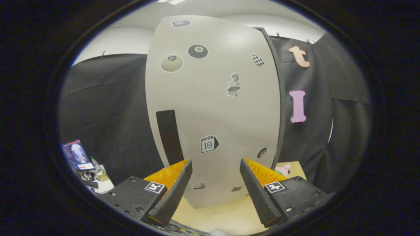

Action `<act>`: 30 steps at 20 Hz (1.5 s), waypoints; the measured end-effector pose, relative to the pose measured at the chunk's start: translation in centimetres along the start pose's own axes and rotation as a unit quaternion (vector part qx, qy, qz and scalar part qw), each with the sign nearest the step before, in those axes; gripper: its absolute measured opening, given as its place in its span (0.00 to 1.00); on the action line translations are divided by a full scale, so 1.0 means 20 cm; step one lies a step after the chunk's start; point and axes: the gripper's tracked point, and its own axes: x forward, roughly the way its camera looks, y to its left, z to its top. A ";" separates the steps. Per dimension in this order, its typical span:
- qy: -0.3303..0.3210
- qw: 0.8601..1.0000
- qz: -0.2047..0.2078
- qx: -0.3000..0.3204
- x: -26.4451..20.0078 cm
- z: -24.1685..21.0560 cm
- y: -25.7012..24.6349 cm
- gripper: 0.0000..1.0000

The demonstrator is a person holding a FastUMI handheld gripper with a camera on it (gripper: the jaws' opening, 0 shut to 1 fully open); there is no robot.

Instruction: Open the shoe cabinet door, grab the shoes and put them into the shoe cabinet, then close the shoe cabinet door.

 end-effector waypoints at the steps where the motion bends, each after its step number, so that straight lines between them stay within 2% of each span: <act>1: -0.002 1.000 -0.005 0.002 0.00 0.01 0.01 0.96; 12: -0.034 0.994 -0.101 -0.011 -0.34 0.13 -0.05 0.96; 20: -0.048 0.981 -0.186 -0.011 -0.67 0.16 -0.16 0.96; 26: -0.053 0.976 -0.210 -0.015 -0.84 0.15 -0.15 0.97; 30: -0.062 0.976 -0.209 -0.007 -0.89 0.14 -0.12 0.96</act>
